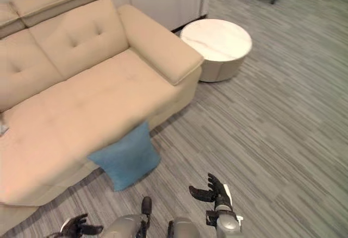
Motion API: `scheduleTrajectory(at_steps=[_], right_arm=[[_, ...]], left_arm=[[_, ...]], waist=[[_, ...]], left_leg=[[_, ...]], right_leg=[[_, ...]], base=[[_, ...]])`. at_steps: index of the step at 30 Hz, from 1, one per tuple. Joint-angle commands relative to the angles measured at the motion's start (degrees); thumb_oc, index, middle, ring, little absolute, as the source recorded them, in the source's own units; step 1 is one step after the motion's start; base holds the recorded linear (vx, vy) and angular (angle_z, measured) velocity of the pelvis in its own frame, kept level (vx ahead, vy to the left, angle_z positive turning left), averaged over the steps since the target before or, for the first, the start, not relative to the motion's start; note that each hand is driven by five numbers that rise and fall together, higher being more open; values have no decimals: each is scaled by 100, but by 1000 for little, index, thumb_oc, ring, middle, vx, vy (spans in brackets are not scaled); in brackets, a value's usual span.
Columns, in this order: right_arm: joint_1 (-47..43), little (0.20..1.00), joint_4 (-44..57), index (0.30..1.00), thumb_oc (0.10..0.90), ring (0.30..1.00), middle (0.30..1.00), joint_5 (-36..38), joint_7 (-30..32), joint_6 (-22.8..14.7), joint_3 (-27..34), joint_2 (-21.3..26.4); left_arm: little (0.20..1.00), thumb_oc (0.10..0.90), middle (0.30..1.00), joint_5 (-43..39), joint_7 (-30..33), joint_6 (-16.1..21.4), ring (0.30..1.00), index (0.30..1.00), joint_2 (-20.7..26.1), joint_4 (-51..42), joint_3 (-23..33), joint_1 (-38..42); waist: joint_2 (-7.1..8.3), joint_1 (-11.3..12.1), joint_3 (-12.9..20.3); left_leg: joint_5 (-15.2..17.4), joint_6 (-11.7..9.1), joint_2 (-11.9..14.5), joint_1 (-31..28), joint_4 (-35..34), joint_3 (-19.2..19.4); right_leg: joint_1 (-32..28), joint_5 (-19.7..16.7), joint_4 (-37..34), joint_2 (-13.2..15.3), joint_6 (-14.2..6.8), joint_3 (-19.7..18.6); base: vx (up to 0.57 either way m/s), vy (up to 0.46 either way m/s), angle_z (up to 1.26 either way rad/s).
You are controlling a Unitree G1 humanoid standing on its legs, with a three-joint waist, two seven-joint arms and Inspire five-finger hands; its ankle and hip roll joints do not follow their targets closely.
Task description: Pick up all the scattered cushions and arrange them neatly on the sofa.
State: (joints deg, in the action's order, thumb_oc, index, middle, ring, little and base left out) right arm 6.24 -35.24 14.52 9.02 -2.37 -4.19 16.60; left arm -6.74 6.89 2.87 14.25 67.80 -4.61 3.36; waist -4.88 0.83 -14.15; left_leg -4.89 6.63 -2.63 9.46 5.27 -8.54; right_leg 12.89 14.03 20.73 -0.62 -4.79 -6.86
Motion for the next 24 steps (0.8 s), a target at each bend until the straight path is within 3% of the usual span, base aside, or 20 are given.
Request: scheduleTrajectory(at_steps=[1, 2, 3, 4, 6, 7, 9, 12, 13, 14, 16, 17, 18, 19, 22, 23, 24], right_arm=[[84, 900, 386, 900, 800, 900, 900, 264, 239, -291, 434, 35], [84, 900, 385, 900, 800, 900, 900, 265, 238, -291, 436, 36], [4, 900, 276, 900, 800, 900, 900, 276, 283, -313, 412, 82], [-2, 900, 271, 900, 800, 900, 900, 277, 282, -316, 412, 86], [-15, 900, 338, 900, 800, 900, 900, 333, 262, -331, 455, 79], [-19, 900, 334, 900, 800, 900, 900, 334, 261, -333, 456, 79], [-140, 900, 429, 900, 800, 900, 900, 369, 251, -389, 435, 192], [-167, 900, 511, 900, 800, 900, 900, 378, 260, -442, 446, 255], [-228, 900, 585, 900, 800, 900, 900, 446, 365, -487, 470, 305], [-233, 900, 584, 900, 800, 900, 900, 447, 366, -487, 469, 305], [-332, 900, 610, 900, 800, 900, 900, 525, 485, -514, 463, 360], [-334, 900, 608, 900, 800, 900, 900, 526, 484, -515, 463, 360], [-382, 900, 633, 900, 800, 900, 900, 532, 473, -516, 486, 378], [-413, 900, 625, 900, 800, 900, 900, 541, 480, -526, 467, 389], [-485, 900, 620, 900, 800, 900, 900, 558, 515, -532, 410, 353], [-490, 900, 617, 900, 800, 900, 900, 543, 529, -515, 411, 345], [-466, 900, 604, 900, 800, 900, 900, 504, 470, -483, 374, 316]], left_arm=[[900, 800, 900, -151, 123, 80, 900, 900, 263, 24, -126, -41], [900, 800, 900, -152, 123, 80, 900, 900, 262, 24, -128, -41], [900, 800, 900, -346, 113, 117, 900, 900, 272, 40, -160, 68], [900, 800, 900, -348, 112, 116, 900, 900, 269, 41, -160, 72], [900, 800, 900, -501, 96, 108, 900, 900, 301, 184, -126, 226], [900, 800, 900, -502, 96, 109, 900, 900, 302, 186, -126, 230], [900, 800, 900, -576, 153, 107, 900, 900, 334, 316, -81, 331], [900, 800, 900, -603, 168, 113, 900, 900, 340, 301, -64, 309], [900, 800, 900, -669, 225, 126, 900, 900, 327, 205, -92, 335], [900, 800, 900, -669, 226, 124, 900, 900, 327, 204, -90, 338], [900, 800, 900, -666, 263, 138, 900, 900, 362, -115, -183, 441], [900, 800, 900, -666, 263, 138, 900, 900, 362, -115, -182, 441], [900, 800, 900, -681, 203, 132, 900, 900, 385, -221, -220, 492], [900, 800, 900, -701, 166, 128, 900, 900, 413, -224, -229, 501], [900, 800, 900, -775, 107, 123, 900, 900, 468, -248, -202, 498], [900, 800, 900, -752, 116, 114, 900, 900, 482, -219, -190, 518], [900, 800, 900, -670, 36, 81, 900, 900, 487, -105, -153, 443]], waist=[[120, -84, -44], [110, -101, -45], [123, -143, -142], [103, -187, -155], [273, -178, -231], [271, -205, -237], [290, -235, -138], [266, -270, -89], [250, -325, -161], [250, -345, -139], [297, -386, -262], [297, -386, -261], [344, -271, -225], [352, -183, -212], [426, 50, -234], [452, 103, -226], [475, 153, -117]], left_leg=[[1040, -491, -85, -278, 326, 24], [1049, -488, -83, -282, 330, 4], [1134, -564, -92, -399, 337, -291], [1142, -567, -85, -405, 347, -339], [1202, -673, -282, -432, 429, -868], [1207, -673, -290, -427, 443, -895], [1220, -796, -202, -225, 532, -1202], [1369, -875, -65, -162, 805, -1162], [1299, -936, 201, 223, 1467, -556], [1287, -938, 188, 269, 1484, -575], [1349, -876, 883, 723, 2128, 896], [1350, -875, 883, 726, 2131, 895], [1201, -904, 983, 977, 1703, 1099], [857, -973, 1049, 1143, 1350, 1083], [244, -1139, 1284, 1537, 336, 1172], [189, -1162, 1359, 1671, 269, 1279], [226, -1156, 1424, 1392, 18, 1388]], right_leg=[[181, -1050, -947, 455, -301, -779], [157, -1051, -972, 460, -301, -756], [544, -1405, -1276, 684, -403, -670], [509, -1399, -1288, 690, -398, -618], [318, -1534, -1338, 729, -487, -649], [312, -1519, -1326, 739, -487, -623], [276, -1455, -1273, 517, -438, -595], [169, -1348, -1260, 403, -348, -431], [-11, -1212, -1289, 412, -233, -139], [15, -1227, -1299, 423, -236, -122], [-229, -974, -1248, 505, -74, 479], [-227, -974, -1247, 504, -74, 479], [-336, -850, -1259, 478, -59, 722], [-450, -772, -1283, 430, -53, 798], [-927, -394, -1344, 299, -4, 855], [-1056, -328, -1355, 296, 10, 847], [-1195, -146, -1298, 279, -61, 828]], base=[[195, -122, 134], [378, -265, 121], [189, -141, 112], [268, -250, 145], [141, -238, 149], [67, -224, 109], [140, -316, 85], [173, -227, 160], [53, -99, 33], [73, -178, 50], [45, -153, 91], [133, -97, 77], [226, -13, 55], [326, 0, 55], [368, 64, 39], [474, 137, 10], [461, 167, 9]])
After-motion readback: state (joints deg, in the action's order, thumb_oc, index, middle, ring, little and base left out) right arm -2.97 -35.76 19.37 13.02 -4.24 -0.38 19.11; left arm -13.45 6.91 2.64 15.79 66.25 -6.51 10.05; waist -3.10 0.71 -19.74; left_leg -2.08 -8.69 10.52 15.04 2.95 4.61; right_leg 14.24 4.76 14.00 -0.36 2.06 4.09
